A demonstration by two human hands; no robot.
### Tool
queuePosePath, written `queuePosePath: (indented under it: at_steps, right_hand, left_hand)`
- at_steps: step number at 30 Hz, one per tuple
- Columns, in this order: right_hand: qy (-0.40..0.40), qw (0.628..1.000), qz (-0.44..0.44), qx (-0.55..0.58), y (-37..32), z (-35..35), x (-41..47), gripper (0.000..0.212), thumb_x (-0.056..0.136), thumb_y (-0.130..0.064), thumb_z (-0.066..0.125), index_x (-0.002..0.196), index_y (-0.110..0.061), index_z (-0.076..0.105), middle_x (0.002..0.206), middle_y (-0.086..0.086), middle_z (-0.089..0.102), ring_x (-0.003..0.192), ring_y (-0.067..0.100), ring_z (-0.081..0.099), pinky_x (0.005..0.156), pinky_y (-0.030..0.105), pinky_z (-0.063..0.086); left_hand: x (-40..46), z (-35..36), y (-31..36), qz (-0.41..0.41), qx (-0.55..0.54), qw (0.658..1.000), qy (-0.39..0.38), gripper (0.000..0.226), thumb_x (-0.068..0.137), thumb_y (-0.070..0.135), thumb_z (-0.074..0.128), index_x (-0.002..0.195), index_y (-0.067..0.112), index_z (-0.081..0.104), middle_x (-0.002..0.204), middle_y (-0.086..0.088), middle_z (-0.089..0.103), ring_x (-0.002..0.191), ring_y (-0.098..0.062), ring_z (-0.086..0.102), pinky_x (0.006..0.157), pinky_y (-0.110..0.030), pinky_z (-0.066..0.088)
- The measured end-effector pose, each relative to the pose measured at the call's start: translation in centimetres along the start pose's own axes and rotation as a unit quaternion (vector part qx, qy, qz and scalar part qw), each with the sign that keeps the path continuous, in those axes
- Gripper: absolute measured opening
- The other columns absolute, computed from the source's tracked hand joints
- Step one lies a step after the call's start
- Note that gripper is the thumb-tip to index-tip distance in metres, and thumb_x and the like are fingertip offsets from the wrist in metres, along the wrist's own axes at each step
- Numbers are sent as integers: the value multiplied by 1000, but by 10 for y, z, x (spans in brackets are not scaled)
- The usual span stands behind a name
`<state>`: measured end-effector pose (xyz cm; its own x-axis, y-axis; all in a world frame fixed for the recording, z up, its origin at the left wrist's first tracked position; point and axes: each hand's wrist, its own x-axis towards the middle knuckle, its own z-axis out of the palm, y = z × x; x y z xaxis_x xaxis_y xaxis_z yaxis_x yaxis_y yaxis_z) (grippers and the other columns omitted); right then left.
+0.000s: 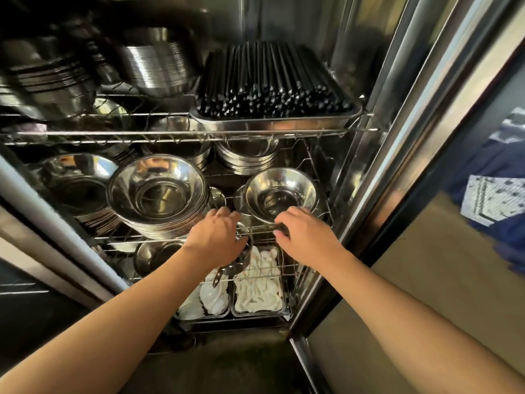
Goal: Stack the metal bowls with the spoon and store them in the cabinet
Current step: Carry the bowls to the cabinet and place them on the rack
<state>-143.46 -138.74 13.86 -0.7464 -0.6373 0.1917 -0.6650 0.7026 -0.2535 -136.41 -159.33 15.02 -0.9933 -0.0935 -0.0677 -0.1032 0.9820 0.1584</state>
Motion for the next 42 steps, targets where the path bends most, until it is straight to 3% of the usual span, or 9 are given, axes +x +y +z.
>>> queuePosePath:
  at_steps: [3, 7, 10, 14, 26, 33, 39, 42]
  right_hand:
    - [-7, 998, 60, -19, 14, -10, 4, 53, 95, -49, 58, 137, -17, 53, 133, 0, 54, 128, 20, 47, 94, 40, 53]
    - [-55, 988, 142, -23, 23, -14, 10, 83, 89, -61, 61, 151, -12, 33, 159, 9, 31, 146, 29, 29, 110, 49, 43]
    - [-83, 981, 173, -13, 25, -12, 15, 98, 84, -65, 65, 155, -13, 22, 165, 12, 12, 152, 31, 14, 114, 52, 35]
    - [-118, 966, 231, 19, 27, -7, 23, 119, 79, -69, 69, 161, -16, 2, 168, 14, -11, 156, 28, -5, 120, 50, 23]
    - [-110, 966, 232, 39, 31, 2, 30, 123, 74, -71, 72, 161, -13, 8, 168, 18, 3, 155, 31, 12, 120, 48, 26]
    - [-101, 971, 213, 48, 25, 10, 30, 121, 69, -75, 72, 159, -16, 16, 168, 14, 14, 153, 32, 22, 117, 52, 33]
    - [-106, 973, 196, 56, 16, 16, 32, 127, 65, -78, 72, 160, -17, 13, 169, 12, 11, 153, 30, 21, 117, 49, 31]
    - [-114, 975, 184, 55, 10, 18, 34, 124, 67, -79, 70, 160, -17, 17, 167, 11, 19, 153, 29, 24, 117, 51, 33]
  left_hand:
    - [16, 4, 10, 20, -19, 999, 32, 65, 92, 56, 55, 145, 22, 41, 139, -8, 51, 132, -29, 45, 99, -46, 52]
    - [36, 18, 18, 16, -28, 999, 25, 91, 87, 68, 52, 158, 22, 19, 160, -9, 33, 148, -31, 28, 114, -48, 40]
    - [47, 28, 20, -6, -46, 999, -11, 105, 83, 77, 49, 161, 22, 3, 170, -8, 8, 156, -29, 3, 123, -50, 24]
    - [54, 37, 23, -19, -45, 999, -24, 111, 80, 84, 42, 161, 23, -2, 171, -7, -1, 156, -27, -2, 124, -51, 22]
    - [50, 39, 11, -44, -41, 998, -3, 96, 92, 71, 37, 161, 14, 3, 169, -11, 10, 156, -30, 6, 123, -47, 24]
    - [39, 35, 4, -57, -49, 997, -15, 100, 91, 71, 42, 161, 12, 0, 168, -14, 12, 155, -31, 9, 123, -46, 24]
    - [25, 33, -4, -69, -28, 997, -7, 97, 93, 67, 43, 160, 8, 3, 161, -19, 28, 148, -35, 27, 119, -45, 32]
    - [19, 32, -8, -78, -29, 996, 11, 95, 94, 65, 43, 160, 7, 6, 157, -20, 34, 143, -36, 35, 117, -45, 35]
